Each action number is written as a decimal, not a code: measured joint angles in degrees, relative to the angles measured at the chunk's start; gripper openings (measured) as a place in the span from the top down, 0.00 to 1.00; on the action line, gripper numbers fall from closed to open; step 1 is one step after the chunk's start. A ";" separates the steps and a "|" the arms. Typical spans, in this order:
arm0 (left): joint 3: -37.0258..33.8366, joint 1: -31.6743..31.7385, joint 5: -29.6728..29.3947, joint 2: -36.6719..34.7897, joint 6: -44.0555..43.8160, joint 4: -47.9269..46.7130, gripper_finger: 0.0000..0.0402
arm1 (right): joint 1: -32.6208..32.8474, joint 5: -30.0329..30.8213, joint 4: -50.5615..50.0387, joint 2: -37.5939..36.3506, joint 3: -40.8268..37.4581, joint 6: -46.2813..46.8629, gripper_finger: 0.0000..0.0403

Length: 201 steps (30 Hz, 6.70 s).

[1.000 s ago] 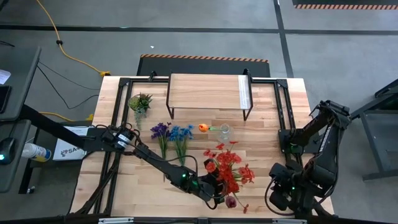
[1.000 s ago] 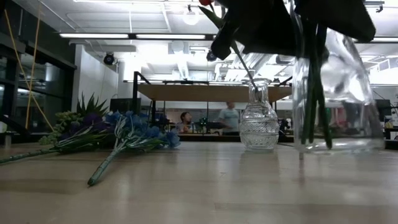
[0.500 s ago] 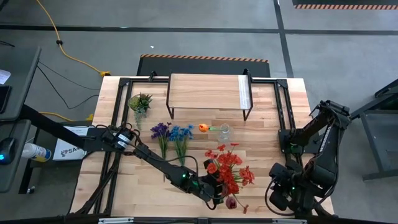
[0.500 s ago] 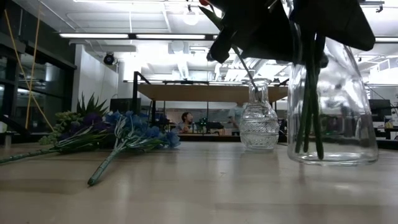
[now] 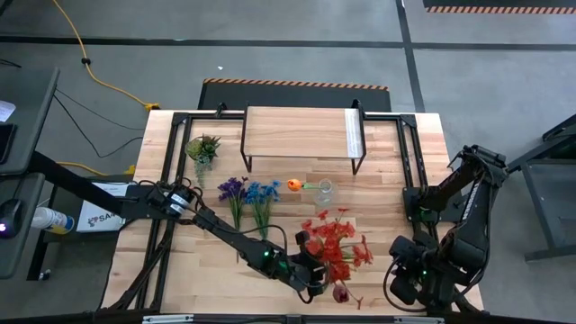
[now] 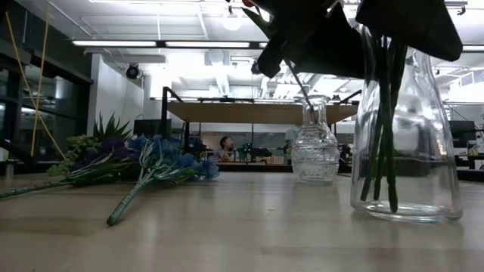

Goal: Pick and place flowers into a vace then onto a shelf
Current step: Move the bottom transparent vase to the bottom center of the table, then put the blue flowers into the top transparent vase

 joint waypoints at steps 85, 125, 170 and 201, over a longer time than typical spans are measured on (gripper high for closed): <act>0.10 -5.84 -4.04 -11.47 -6.06 -29.99 0.20 | 1.38 0.21 2.04 0.02 0.00 -1.01 0.72; 0.00 -0.75 11.47 -14.75 -67.18 -69.27 0.20 | 0.83 20.92 12.07 -7.54 0.02 -19.46 0.72; -15.47 11.71 24.06 -14.25 -81.07 -53.11 0.20 | 0.85 26.45 21.07 -13.27 0.02 -31.93 0.72; -13.75 13.49 26.47 -9.53 -77.81 -53.31 0.75 | 0.85 27.50 21.42 -13.25 0.02 -32.96 0.72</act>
